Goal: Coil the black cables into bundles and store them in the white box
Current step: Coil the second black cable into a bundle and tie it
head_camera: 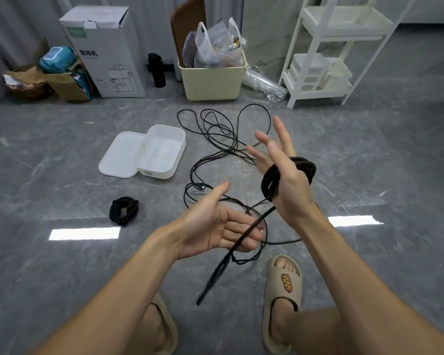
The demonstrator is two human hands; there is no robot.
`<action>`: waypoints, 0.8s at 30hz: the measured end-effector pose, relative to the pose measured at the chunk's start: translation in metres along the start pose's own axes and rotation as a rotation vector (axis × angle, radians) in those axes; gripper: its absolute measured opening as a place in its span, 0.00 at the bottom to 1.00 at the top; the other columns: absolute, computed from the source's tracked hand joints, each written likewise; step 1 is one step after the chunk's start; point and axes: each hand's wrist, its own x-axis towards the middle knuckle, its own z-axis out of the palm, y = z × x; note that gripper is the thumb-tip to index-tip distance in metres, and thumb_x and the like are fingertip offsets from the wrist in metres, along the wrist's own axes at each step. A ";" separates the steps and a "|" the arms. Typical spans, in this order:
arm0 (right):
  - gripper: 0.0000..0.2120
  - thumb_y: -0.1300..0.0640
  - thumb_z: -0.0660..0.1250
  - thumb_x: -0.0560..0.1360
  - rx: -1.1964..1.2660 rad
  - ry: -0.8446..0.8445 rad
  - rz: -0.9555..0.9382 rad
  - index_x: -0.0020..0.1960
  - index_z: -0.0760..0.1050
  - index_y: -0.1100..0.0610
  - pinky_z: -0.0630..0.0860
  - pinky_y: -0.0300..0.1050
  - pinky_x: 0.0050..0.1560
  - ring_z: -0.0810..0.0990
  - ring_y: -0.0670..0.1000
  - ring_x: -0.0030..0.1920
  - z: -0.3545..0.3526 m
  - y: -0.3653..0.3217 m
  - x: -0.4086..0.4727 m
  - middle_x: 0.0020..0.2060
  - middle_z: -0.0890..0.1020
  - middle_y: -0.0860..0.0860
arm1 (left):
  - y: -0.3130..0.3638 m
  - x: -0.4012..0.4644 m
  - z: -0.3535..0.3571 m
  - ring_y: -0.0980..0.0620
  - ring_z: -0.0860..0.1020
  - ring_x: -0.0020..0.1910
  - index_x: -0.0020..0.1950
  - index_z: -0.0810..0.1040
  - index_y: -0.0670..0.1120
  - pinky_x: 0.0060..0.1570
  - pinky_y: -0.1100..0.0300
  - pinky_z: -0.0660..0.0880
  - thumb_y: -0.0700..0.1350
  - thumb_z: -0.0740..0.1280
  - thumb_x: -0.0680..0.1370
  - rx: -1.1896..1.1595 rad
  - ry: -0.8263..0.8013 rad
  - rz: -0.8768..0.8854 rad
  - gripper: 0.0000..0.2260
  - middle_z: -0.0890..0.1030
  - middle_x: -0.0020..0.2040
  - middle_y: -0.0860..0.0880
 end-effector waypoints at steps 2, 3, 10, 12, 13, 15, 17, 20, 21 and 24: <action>0.18 0.51 0.57 0.84 -0.298 0.015 -0.059 0.69 0.64 0.32 0.68 0.46 0.71 0.76 0.44 0.66 -0.010 0.003 0.000 0.66 0.76 0.44 | 0.001 -0.002 -0.004 0.47 0.82 0.38 0.56 0.84 0.37 0.46 0.56 0.79 0.67 0.48 0.81 0.060 0.015 -0.015 0.38 0.84 0.45 0.42; 0.18 0.50 0.57 0.84 -0.416 -0.012 -0.038 0.69 0.64 0.30 0.69 0.44 0.69 0.75 0.42 0.66 -0.013 0.005 0.000 0.65 0.77 0.43 | 0.003 -0.003 -0.006 0.50 0.79 0.33 0.55 0.85 0.39 0.44 0.56 0.79 0.66 0.50 0.81 0.089 0.035 -0.012 0.35 0.83 0.42 0.45; 0.18 0.45 0.55 0.82 -0.934 -0.603 0.695 0.46 0.82 0.48 0.77 0.41 0.44 0.83 0.53 0.31 -0.014 0.007 -0.012 0.27 0.82 0.52 | 0.008 -0.010 -0.005 0.57 0.73 0.36 0.43 0.83 0.55 0.42 0.58 0.71 0.50 0.72 0.74 0.903 0.234 0.179 0.01 0.76 0.35 0.57; 0.27 0.36 0.54 0.80 -0.860 -0.672 0.821 0.41 0.84 0.50 0.78 0.42 0.38 0.75 0.51 0.23 -0.014 0.007 -0.014 0.21 0.75 0.50 | 0.008 -0.011 -0.008 0.54 0.76 0.38 0.42 0.83 0.55 0.45 0.54 0.73 0.43 0.72 0.76 0.985 0.283 0.243 0.07 0.80 0.37 0.54; 0.31 0.31 0.52 0.79 -0.796 -0.705 0.871 0.44 0.84 0.53 0.77 0.42 0.33 0.69 0.49 0.21 -0.014 0.006 -0.013 0.20 0.71 0.50 | 0.009 -0.013 -0.010 0.54 0.79 0.40 0.43 0.83 0.55 0.47 0.54 0.76 0.42 0.72 0.76 1.002 0.321 0.273 0.08 0.82 0.39 0.54; 0.43 0.24 0.49 0.74 -0.641 -0.786 0.971 0.50 0.84 0.60 0.71 0.41 0.26 0.62 0.48 0.21 -0.016 0.005 -0.013 0.21 0.66 0.50 | 0.011 -0.017 -0.011 0.58 0.81 0.45 0.45 0.85 0.56 0.52 0.55 0.77 0.43 0.74 0.76 1.030 0.406 0.371 0.07 0.84 0.42 0.55; 0.50 0.19 0.47 0.69 -0.500 -0.890 1.023 0.51 0.83 0.63 0.66 0.39 0.24 0.59 0.47 0.20 -0.015 0.002 -0.013 0.21 0.64 0.50 | 0.011 -0.018 -0.012 0.58 0.80 0.47 0.47 0.86 0.54 0.53 0.54 0.76 0.45 0.75 0.75 1.117 0.465 0.494 0.05 0.83 0.43 0.55; 0.51 0.18 0.46 0.69 -0.319 -1.049 1.021 0.52 0.83 0.62 0.63 0.37 0.23 0.58 0.46 0.19 -0.012 -0.002 -0.014 0.20 0.63 0.50 | 0.013 -0.015 -0.014 0.53 0.77 0.49 0.50 0.86 0.50 0.55 0.51 0.72 0.48 0.73 0.76 1.291 0.506 0.614 0.05 0.84 0.43 0.52; 0.49 0.19 0.47 0.70 -0.269 -1.100 1.022 0.52 0.82 0.61 0.63 0.36 0.22 0.58 0.45 0.18 -0.010 -0.003 -0.015 0.19 0.63 0.49 | 0.013 -0.014 -0.014 0.53 0.76 0.51 0.51 0.86 0.51 0.57 0.52 0.70 0.51 0.71 0.77 1.329 0.529 0.626 0.07 0.84 0.44 0.53; 0.37 0.29 0.52 0.78 -0.076 -1.226 1.034 0.54 0.81 0.61 0.61 0.35 0.19 0.60 0.43 0.16 -0.006 -0.003 -0.018 0.18 0.65 0.47 | 0.011 -0.007 -0.015 0.52 0.74 0.57 0.53 0.86 0.53 0.57 0.53 0.67 0.55 0.67 0.75 1.439 0.638 0.733 0.12 0.82 0.52 0.55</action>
